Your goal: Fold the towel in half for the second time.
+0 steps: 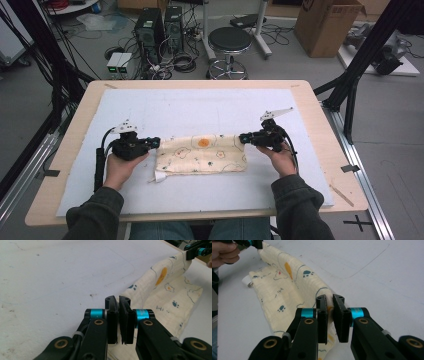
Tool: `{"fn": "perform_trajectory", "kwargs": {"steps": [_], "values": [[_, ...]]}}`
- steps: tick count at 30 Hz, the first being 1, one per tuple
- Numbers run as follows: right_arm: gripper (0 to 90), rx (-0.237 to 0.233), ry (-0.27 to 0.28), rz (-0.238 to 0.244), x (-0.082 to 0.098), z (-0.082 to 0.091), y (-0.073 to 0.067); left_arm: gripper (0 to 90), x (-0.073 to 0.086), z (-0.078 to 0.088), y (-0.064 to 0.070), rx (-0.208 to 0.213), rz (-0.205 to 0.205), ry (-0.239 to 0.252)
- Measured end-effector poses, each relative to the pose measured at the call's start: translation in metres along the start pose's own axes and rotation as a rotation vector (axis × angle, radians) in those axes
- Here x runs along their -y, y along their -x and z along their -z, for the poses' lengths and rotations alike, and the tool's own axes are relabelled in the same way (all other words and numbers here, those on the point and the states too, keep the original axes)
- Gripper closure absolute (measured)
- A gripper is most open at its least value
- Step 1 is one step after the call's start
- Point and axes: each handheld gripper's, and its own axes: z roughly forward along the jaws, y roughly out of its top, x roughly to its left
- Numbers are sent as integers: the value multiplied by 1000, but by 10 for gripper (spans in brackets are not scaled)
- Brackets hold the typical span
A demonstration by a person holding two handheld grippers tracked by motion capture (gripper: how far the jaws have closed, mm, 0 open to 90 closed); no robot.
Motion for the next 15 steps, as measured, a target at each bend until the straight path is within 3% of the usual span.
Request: {"fn": "perform_trajectory", "kwargs": {"steps": [15], "values": [[825,-15,6,22,7,4,-8,847,6,8,6,25,-19,0]]}}
